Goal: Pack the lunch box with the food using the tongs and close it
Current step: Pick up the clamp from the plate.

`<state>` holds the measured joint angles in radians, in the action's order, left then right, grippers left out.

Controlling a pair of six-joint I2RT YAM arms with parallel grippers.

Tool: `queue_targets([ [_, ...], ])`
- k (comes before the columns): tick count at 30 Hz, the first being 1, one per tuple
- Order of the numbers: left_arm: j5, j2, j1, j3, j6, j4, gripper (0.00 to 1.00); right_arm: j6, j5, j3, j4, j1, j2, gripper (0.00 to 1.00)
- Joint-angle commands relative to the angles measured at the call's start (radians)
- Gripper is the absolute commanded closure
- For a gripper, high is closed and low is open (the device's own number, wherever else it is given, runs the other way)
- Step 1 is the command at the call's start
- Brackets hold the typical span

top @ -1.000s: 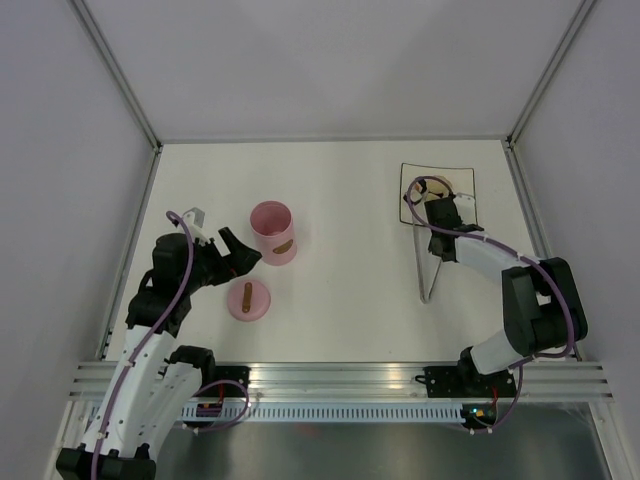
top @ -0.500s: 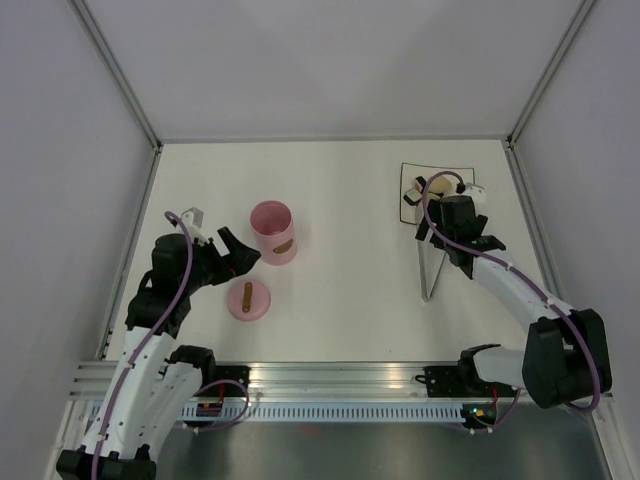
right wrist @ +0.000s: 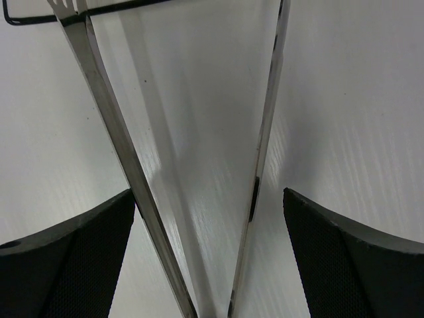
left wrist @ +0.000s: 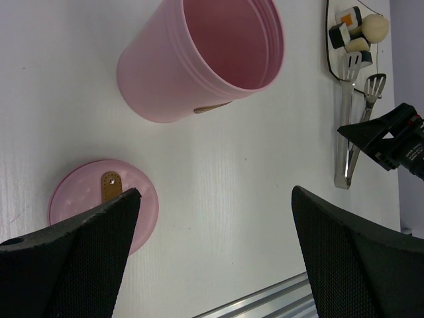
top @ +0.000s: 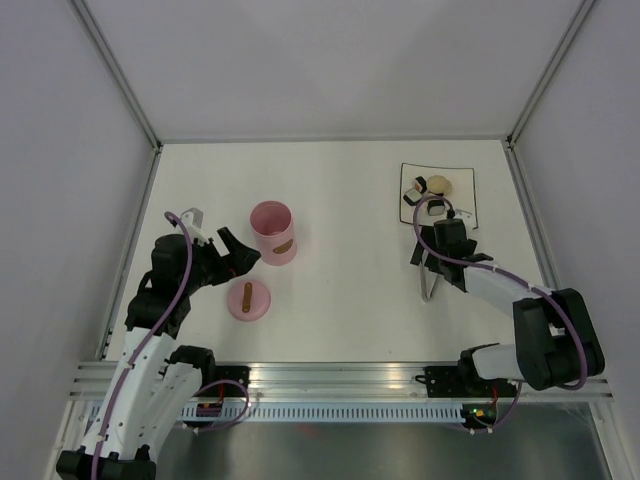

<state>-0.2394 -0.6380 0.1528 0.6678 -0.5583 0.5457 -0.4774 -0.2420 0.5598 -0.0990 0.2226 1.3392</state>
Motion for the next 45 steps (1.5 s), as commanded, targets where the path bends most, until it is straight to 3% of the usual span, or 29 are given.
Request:
queue_targets([
  [1, -0.005, 0.009, 0.002, 0.015, 0.028, -0.026, 0.0, -0.015, -0.023, 0.003, 0.122, 0.0, 0.031, 0.02],
  [9, -0.005, 0.001, 0.002, 0.015, 0.028, -0.026, 0.0, -0.024, -0.112, -0.008, 0.173, 0.059, 0.072, 0.03],
  [20, -0.008, 0.012, 0.002, 0.007, 0.028, -0.026, 0.0, -0.059, -0.154, -0.04, 0.209, 0.078, 0.095, 0.15],
  [26, -0.005, 0.012, 0.002, 0.009, 0.028, -0.024, 0.0, -0.056, -0.158, -0.02, 0.202, 0.078, 0.117, 0.4],
  [34, -0.001, 0.014, 0.002, 0.012, 0.028, -0.024, 0.0, 0.0, -0.123, 0.035, 0.102, 0.078, -0.006, 0.43],
  [45, -0.012, 0.057, 0.002, -0.005, 0.028, -0.016, 0.0, 0.025, -0.077, 0.213, -0.09, 0.078, 0.047, 0.46],
])
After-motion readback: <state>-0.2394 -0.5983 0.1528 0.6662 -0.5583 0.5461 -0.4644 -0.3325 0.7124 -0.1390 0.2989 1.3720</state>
